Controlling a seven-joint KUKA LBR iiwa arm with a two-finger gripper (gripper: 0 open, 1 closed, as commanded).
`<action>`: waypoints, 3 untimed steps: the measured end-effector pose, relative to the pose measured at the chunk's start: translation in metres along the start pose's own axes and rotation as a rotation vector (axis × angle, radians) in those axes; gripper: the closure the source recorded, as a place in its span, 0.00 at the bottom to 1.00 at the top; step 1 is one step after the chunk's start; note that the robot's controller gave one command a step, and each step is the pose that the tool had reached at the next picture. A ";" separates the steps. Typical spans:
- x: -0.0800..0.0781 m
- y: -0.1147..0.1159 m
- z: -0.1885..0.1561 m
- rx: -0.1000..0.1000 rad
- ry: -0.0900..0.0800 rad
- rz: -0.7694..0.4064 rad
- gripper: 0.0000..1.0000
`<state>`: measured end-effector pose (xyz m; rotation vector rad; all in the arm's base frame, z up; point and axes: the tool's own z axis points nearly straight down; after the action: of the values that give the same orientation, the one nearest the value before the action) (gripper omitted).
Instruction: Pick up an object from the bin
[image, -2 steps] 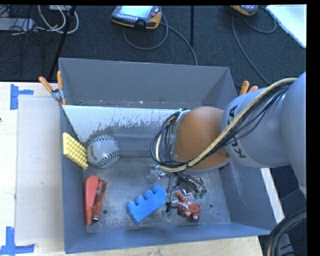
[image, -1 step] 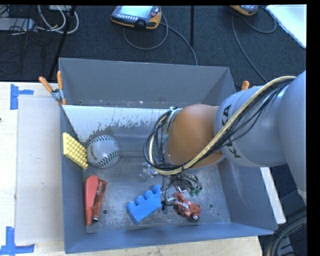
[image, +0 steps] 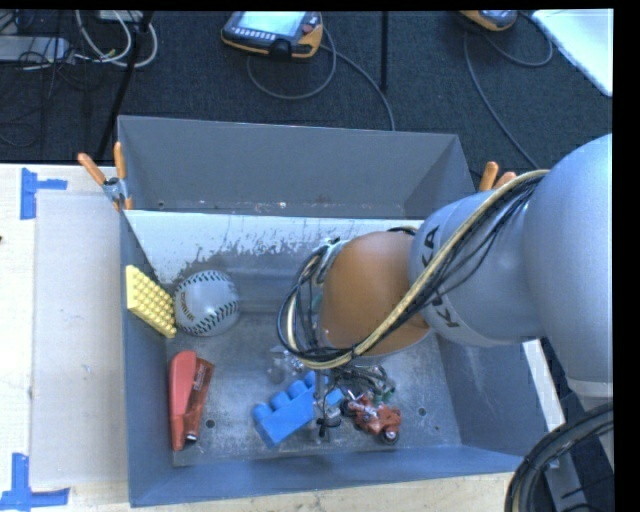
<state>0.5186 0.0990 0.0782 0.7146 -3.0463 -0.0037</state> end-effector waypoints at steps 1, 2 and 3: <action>0.006 -0.003 0.012 0.005 -0.008 -0.087 1.00; 0.007 -0.003 0.010 0.006 -0.009 -0.097 1.00; 0.008 -0.004 0.008 0.007 -0.010 -0.099 1.00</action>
Offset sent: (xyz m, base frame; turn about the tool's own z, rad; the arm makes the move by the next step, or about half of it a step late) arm 0.0000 0.0000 0.0000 0.0000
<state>0.5133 0.0919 0.0701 0.8669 -3.0180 0.0019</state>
